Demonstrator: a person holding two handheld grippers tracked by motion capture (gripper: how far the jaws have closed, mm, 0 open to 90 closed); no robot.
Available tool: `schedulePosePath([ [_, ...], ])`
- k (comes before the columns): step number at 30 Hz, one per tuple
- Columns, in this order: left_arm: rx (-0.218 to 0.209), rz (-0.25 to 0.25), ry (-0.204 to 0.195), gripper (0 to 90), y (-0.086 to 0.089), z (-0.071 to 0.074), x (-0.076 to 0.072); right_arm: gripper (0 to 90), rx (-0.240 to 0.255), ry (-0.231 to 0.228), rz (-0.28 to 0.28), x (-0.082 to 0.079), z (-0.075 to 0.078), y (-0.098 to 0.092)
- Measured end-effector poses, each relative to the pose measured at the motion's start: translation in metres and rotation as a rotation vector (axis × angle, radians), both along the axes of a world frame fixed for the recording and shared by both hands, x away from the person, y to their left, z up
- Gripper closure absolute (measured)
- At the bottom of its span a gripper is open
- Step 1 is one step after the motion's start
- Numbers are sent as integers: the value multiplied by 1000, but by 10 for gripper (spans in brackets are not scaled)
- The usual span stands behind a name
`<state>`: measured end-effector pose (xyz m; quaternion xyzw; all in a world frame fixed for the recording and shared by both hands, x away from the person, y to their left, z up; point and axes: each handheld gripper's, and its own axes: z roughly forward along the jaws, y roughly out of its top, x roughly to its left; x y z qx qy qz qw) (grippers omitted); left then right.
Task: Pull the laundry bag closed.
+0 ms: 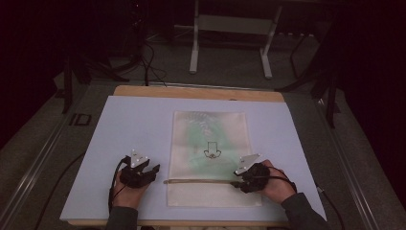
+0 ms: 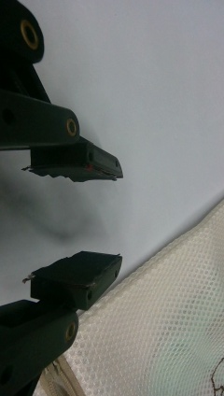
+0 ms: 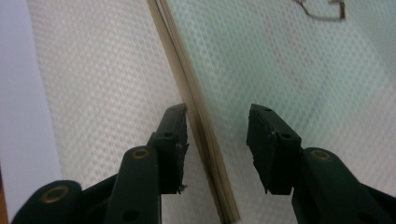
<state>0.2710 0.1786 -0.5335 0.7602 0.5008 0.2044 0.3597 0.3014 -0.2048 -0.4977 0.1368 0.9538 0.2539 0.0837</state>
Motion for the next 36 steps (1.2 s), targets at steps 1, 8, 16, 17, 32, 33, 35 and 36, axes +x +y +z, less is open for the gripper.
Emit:
schedulePosePath([
  [1,0,-1,1,516,0,0,0,583,0,0,9,1,1,3],
  [8,-5,-12,0,526,-1,0,0,620,-8,-1,61,3,5,24],
  [16,-3,-15,0,528,-2,0,0,685,15,5,102,6,8,44],
  [17,-3,-15,0,528,-2,0,0,686,15,4,109,7,8,46],
  [32,-4,-11,-1,527,0,0,1,698,26,5,175,8,8,84],
  [33,-5,-10,-1,526,0,0,1,699,28,4,181,8,8,86],
  [35,-6,-10,-1,525,0,0,1,703,43,7,186,8,8,91],
  [36,-6,-9,-1,524,0,0,0,706,47,10,190,8,7,94],
])
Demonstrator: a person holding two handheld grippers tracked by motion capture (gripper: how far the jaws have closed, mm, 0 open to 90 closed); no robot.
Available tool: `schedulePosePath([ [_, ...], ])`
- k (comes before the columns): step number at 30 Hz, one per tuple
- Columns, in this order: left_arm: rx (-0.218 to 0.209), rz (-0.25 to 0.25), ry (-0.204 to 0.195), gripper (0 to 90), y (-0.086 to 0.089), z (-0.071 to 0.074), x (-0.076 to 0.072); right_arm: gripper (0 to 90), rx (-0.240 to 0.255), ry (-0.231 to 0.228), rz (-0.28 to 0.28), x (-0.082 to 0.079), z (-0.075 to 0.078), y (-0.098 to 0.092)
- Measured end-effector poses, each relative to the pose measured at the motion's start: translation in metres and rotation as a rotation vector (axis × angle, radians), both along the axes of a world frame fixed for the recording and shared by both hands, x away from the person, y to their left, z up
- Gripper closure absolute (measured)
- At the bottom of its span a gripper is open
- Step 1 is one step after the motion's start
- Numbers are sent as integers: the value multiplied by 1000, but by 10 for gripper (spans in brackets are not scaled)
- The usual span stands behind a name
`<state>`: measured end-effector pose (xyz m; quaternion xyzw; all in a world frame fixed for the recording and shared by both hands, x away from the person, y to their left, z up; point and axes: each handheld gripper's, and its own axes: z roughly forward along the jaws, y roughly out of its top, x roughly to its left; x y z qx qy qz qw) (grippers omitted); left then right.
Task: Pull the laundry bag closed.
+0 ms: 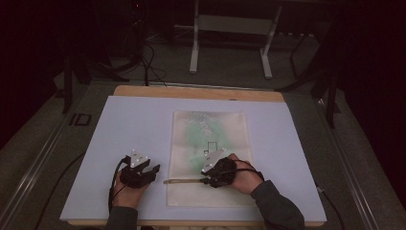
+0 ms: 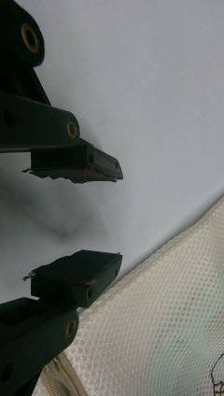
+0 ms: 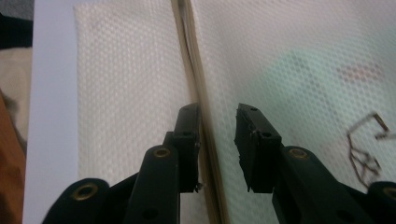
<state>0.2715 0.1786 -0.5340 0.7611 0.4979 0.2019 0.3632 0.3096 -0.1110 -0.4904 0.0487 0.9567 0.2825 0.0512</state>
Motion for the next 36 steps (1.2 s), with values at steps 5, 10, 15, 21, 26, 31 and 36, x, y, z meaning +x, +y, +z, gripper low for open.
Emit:
schedulePosePath([
  [5,1,-2,2,523,0,0,0,731,24,7,10,0,-3,12],
  [10,3,-3,0,523,0,0,0,745,52,-2,21,1,-5,23],
  [15,4,0,-1,522,0,0,0,752,85,6,22,2,-7,31],
  [21,4,5,-2,520,1,-1,1,776,91,5,35,0,-10,43],
  [26,3,6,-2,519,1,-1,1,790,110,11,45,-1,-11,53],
  [31,3,6,-3,517,1,0,1,792,129,18,49,-1,-14,61],
  [36,2,9,-4,515,2,0,1,791,139,29,50,-2,-16,70],
])
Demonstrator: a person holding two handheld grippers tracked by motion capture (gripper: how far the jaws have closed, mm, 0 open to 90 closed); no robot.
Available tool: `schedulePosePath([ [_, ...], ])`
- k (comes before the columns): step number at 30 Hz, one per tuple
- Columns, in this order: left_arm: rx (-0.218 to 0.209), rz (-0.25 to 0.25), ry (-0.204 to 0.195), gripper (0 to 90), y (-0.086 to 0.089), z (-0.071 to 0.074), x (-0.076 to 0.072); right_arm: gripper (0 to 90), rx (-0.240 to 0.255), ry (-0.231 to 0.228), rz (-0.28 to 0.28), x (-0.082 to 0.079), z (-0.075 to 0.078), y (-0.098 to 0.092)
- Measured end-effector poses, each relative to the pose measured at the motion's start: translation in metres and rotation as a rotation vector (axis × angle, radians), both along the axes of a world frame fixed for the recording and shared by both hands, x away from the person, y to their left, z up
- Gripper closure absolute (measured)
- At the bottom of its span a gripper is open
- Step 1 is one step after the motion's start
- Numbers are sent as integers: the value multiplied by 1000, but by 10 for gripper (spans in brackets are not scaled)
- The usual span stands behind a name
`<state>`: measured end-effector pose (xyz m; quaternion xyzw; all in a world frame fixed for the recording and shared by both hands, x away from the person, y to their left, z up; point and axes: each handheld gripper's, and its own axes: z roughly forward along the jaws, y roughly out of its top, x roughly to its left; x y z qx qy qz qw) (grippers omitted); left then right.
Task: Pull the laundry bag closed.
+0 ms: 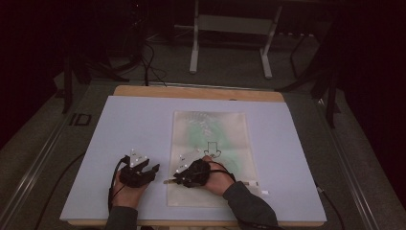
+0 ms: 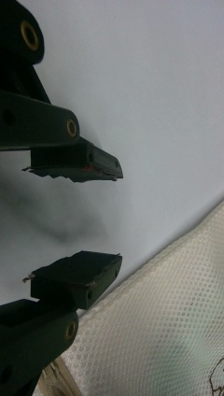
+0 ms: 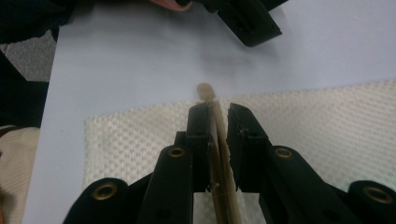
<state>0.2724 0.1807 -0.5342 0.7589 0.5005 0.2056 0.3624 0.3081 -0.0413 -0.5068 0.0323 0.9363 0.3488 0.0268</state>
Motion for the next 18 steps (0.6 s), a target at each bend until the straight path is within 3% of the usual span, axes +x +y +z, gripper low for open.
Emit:
schedulePosePath([
  [10,-12,14,-6,513,3,1,0,785,15,24,1,2,-4,15],
  [18,-11,16,-6,512,4,1,0,767,-2,42,8,2,-9,27],
])
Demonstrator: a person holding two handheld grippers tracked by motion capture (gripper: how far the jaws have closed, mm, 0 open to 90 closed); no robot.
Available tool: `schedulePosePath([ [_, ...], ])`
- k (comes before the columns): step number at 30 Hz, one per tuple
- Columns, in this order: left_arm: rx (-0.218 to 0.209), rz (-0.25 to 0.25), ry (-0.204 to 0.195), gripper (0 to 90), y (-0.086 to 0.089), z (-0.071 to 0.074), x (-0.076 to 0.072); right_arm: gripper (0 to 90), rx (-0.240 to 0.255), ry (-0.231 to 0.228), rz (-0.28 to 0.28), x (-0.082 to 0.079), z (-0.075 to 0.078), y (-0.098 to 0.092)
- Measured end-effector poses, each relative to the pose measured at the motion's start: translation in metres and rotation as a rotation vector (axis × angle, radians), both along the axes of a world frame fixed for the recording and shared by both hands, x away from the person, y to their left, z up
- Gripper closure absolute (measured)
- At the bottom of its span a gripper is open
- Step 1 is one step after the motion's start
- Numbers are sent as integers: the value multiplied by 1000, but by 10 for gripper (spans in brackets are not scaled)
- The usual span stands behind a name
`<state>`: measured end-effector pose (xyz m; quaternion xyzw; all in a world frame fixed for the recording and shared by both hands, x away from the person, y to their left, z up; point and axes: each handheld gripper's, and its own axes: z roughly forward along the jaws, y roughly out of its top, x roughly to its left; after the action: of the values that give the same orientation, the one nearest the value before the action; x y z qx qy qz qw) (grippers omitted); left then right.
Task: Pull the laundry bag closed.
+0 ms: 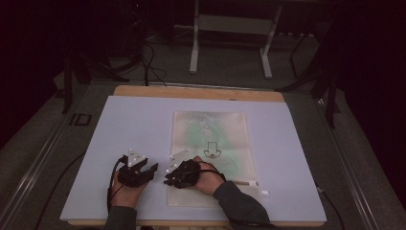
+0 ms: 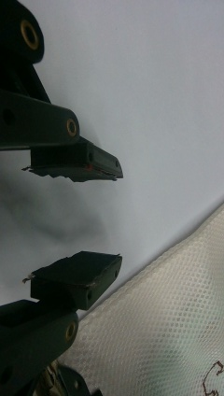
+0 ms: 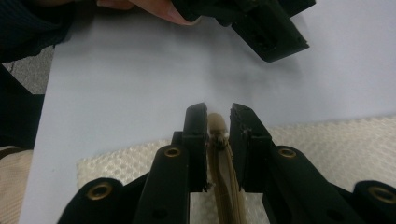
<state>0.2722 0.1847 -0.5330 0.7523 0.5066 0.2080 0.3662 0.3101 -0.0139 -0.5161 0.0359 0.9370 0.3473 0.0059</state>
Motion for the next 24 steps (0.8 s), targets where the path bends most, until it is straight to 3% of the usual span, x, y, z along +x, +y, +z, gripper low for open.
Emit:
schedulePosePath([
  [15,-11,19,-5,510,5,1,0,773,-54,6,-22,1,-8,19],
  [24,-11,19,-4,508,5,1,0,809,-53,-30,-30,-2,-8,19],
])
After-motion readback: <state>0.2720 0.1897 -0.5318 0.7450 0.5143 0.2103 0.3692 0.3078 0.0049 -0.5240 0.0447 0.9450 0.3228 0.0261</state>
